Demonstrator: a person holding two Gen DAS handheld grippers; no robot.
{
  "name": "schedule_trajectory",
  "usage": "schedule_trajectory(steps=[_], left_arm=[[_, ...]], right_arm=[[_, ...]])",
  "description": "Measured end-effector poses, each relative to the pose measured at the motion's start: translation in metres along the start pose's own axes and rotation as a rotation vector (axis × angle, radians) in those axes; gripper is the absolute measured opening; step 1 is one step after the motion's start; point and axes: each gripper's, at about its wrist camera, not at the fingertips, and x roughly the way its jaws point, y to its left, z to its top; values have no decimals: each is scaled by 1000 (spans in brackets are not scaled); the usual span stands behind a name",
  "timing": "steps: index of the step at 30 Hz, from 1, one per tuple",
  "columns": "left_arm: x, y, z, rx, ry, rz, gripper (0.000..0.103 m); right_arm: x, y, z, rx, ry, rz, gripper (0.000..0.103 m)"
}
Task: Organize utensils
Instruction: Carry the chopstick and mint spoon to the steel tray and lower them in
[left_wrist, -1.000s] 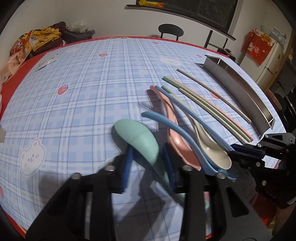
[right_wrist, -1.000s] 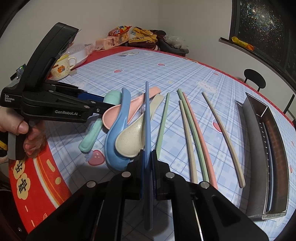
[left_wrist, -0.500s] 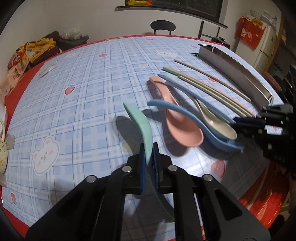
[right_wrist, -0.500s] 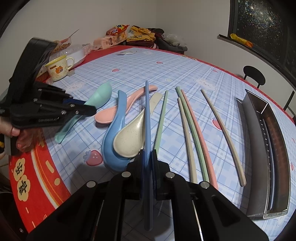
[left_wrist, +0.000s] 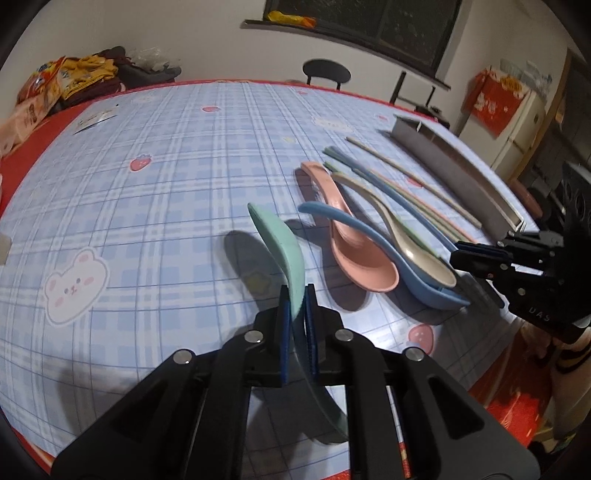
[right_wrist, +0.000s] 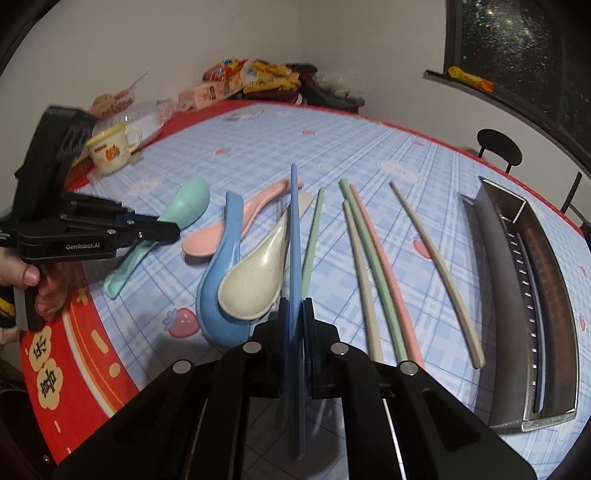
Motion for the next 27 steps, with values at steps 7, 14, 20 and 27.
schedule_trajectory(steps=[7, 14, 20, 27], left_arm=[[-9, 15, -1, -94, -44, -37, 11], [-13, 18, -2, -111, -65, -42, 11], [-16, 20, 3, -105, -64, 0, 11], [-28, 2, 34, -67, -89, 26, 11]], right_arm=[[-11, -15, -1, 71, -57, 18, 8], [-21, -20, -2, 93, -115, 25, 8], [-25, -42, -3, 209, -114, 55, 8], [-82, -81, 18, 200, -244, 8, 8]])
